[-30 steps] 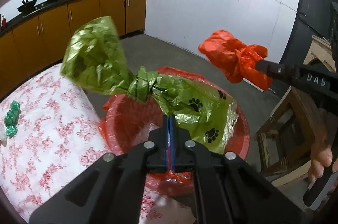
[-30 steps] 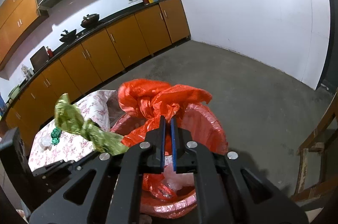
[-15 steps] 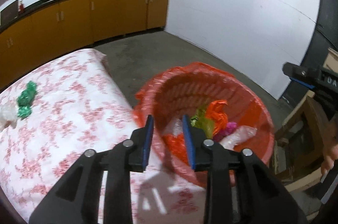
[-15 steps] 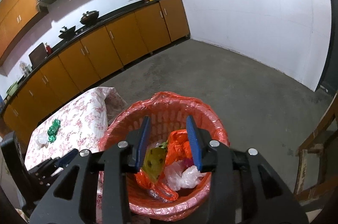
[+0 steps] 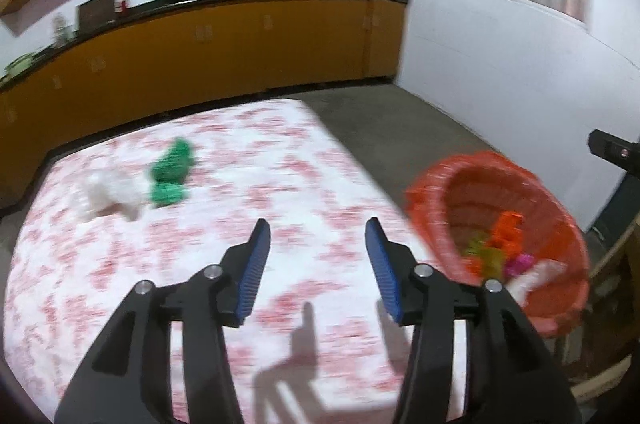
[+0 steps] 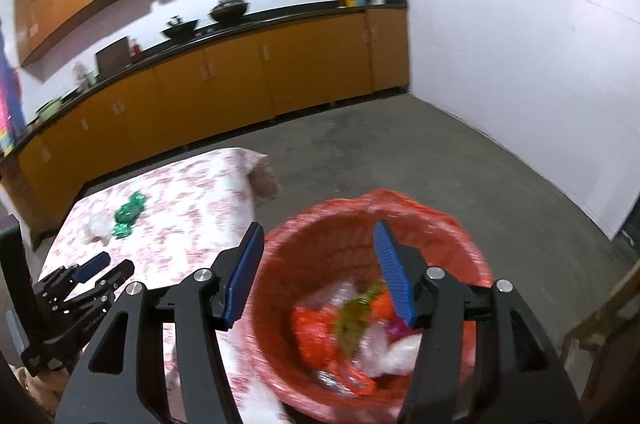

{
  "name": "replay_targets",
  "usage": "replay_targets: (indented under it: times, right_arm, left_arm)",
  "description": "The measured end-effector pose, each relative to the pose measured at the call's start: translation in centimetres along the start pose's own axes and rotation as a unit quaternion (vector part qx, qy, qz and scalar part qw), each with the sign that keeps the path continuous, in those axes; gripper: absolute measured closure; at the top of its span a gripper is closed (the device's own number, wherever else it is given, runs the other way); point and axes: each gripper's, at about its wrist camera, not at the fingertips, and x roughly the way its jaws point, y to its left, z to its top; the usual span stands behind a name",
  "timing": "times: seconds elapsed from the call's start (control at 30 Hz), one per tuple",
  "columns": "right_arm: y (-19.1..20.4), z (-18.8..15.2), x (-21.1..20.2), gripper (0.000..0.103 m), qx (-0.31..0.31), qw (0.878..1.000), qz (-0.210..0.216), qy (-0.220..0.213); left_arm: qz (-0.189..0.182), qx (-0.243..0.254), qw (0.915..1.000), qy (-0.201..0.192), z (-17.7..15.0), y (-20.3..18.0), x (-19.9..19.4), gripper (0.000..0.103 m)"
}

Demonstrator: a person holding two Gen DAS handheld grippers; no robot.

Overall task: Collect trash
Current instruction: 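Carry orange-red and green paw-print bags over the red basket and open both tools, then grasp the shiny green bag with the right tool while the left tool grasps a clear bag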

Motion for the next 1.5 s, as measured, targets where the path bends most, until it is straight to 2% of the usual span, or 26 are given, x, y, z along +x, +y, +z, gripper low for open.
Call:
replay_targets:
  times: [0.17,0.33,0.53,0.7,0.9,1.07,1.13,1.17,1.2,1.33,1.5]
  right_arm:
    - [4.7,0.7,2.3,0.045,-0.031,0.999,0.042,0.012]
    - [10.6,1.2,6.5,0.045,-0.049,0.994,0.089,0.040]
    - [19.0,1.7,13.3,0.045,-0.064,0.983,0.147,0.086]
    - [25.6,1.3,17.9,0.045,-0.090,0.976,0.165,0.108]
    - [29.3,0.3,22.0,0.045,-0.096,0.972,0.160,0.142]
    - [29.9,-0.6,24.4,0.046,-0.088,0.969,0.157,0.169]
    - [30.1,-0.9,24.7,0.056,-0.098,0.967,0.156,0.174]
    - [30.1,-0.9,24.8,0.058,-0.102,0.966,0.160,0.178]
    - [30.3,-1.0,24.8,0.065,-0.105,0.964,0.164,0.179]
    - [29.9,-0.8,24.4,0.070,-0.113,0.964,0.166,0.172]
    - [26.4,0.0,22.8,0.071,-0.098,0.971,0.151,0.157]
  left_arm:
    - [0.074,-0.031,0.9968,-0.010,-0.7,5.9,-1.1,0.040]
    - [0.138,-0.086,0.9866,-0.011,-1.5,12.4,-2.2,0.030]
    - [0.194,-0.139,0.9711,-0.010,-2.2,19.3,-3.0,0.027]
    - [0.224,-0.175,0.9586,-0.014,-2.7,23.7,-3.5,0.026]
    - [0.239,-0.202,0.9495,-0.017,-2.8,26.8,-3.4,0.026]
    - [0.239,-0.203,0.9494,-0.016,-2.7,27.6,-2.9,0.026]
    - [0.236,-0.201,0.9506,-0.014,-2.6,27.6,-2.5,0.026]
    - [0.235,-0.200,0.9510,-0.014,-2.5,27.6,-2.4,0.026]
    - [0.233,-0.199,0.9518,-0.013,-2.3,27.5,-2.2,0.026]
    - [0.217,-0.195,0.9564,-0.008,-1.5,26.9,-1.2,0.026]
    - [0.186,-0.180,0.9659,0.001,0.4,25.5,1.2,0.025]
